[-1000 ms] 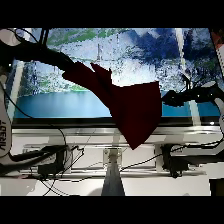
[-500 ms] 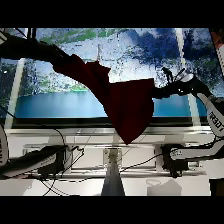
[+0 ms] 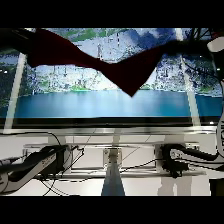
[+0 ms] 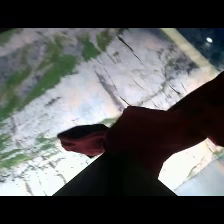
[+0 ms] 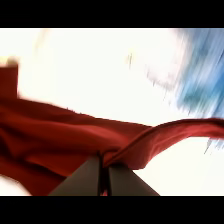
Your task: Fold the clothes and pants, and hang the long-sleeved shirts on hangers.
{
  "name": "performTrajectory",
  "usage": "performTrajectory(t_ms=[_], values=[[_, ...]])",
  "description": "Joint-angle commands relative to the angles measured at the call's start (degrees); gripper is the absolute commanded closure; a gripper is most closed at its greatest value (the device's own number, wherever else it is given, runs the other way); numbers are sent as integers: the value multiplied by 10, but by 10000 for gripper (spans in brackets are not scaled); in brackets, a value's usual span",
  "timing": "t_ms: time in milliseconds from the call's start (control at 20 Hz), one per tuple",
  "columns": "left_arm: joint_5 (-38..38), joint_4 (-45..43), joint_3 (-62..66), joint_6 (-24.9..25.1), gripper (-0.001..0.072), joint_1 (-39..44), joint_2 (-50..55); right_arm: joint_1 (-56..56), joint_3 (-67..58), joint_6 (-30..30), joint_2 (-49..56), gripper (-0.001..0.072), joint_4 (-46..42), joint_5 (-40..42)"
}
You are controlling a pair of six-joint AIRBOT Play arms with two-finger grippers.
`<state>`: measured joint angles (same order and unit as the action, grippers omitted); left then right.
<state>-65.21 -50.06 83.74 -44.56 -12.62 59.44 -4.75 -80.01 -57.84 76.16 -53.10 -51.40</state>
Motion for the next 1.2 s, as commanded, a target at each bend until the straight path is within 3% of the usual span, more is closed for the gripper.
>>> performTrajectory(t_ms=[0,100,300,450,600,650,700,750,800,850,1000,1150], values=[[-9,-5,0,-5,683,-52,-63,1,-44,-2,-39,696,-22,17],[-118,-10,-2,-17,683,-55,-72,1,-44,-2,-42,696,-29,-7],[-336,0,-115,-103,684,-24,-75,1,-44,-2,-42,696,-66,-46],[-343,11,-303,-108,683,52,-83,1,-44,-2,-42,696,-114,-47],[-312,48,-500,-107,681,155,-80,1,-44,-15,-42,696,-139,-46],[-293,47,-544,-107,637,182,-79,1,-44,-15,-42,696,-144,-46],[-266,47,-576,-106,453,201,-76,1,-44,-15,-42,696,-147,-45],[-239,47,-591,-106,202,212,-74,1,-44,-15,-42,696,-148,-45],[-214,48,-591,-106,43,213,-72,1,-44,-15,-42,696,-149,-45],[-184,51,-585,-105,-5,209,-73,1,-44,-15,-42,696,-149,-45],[-28,52,-561,-108,3,188,-73,1,-44,-15,-42,696,-149,-45],[177,76,-559,-167,6,185,-61,1,-44,-15,-42,696,-149,-45]])
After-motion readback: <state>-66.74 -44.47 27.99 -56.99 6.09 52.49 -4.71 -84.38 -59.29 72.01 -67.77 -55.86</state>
